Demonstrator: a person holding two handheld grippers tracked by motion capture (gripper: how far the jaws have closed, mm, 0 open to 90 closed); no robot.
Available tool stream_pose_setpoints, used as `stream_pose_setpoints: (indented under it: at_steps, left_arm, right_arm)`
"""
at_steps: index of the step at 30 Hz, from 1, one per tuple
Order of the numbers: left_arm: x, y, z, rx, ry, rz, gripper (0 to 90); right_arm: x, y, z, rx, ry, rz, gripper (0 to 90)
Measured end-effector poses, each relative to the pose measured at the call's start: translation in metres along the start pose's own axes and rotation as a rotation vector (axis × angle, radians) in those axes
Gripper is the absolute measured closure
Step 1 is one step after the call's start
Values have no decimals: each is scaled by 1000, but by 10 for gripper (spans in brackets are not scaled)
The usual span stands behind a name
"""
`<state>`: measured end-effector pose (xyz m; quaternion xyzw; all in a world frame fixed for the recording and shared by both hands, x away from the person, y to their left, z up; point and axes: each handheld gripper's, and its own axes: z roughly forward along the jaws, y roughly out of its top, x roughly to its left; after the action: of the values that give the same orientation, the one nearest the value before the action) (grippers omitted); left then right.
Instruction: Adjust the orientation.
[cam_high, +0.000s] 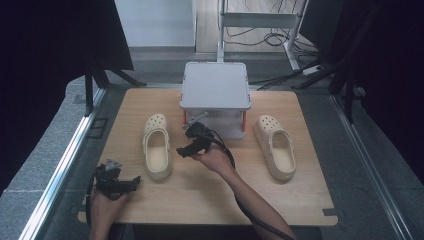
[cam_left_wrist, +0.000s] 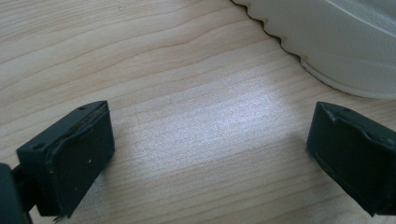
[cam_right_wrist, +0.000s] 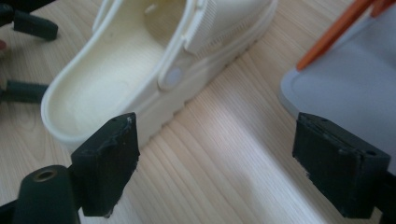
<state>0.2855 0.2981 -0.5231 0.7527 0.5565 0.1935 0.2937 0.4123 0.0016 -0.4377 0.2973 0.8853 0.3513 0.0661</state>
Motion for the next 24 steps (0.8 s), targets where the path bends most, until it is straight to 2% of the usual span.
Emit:
stream_pose_setpoints:
  at_steps: [4,7,14,15,19,24]
  left_arm:
    - [0,0,0,0,-2,1,8]
    - [0,0,0,2,-5,3,8]
    - [0,0,0,2,-6,6,8]
    - [0,0,0,1,-5,5,7]
    - [0,0,0,1,-6,6,7]
    - [0,0,0,1,-4,8,7]
  right_arm:
    - [4,10,8,2,4,3,175]
    - [10,24,19,4,6,-2,216]
    - [19,44,37,28,-21,-32,283]
    - [21,50,46,37,-40,-32,314]
    - [22,57,62,47,-81,-23,362]
    - [25,63,80,78,-158,-12,432]
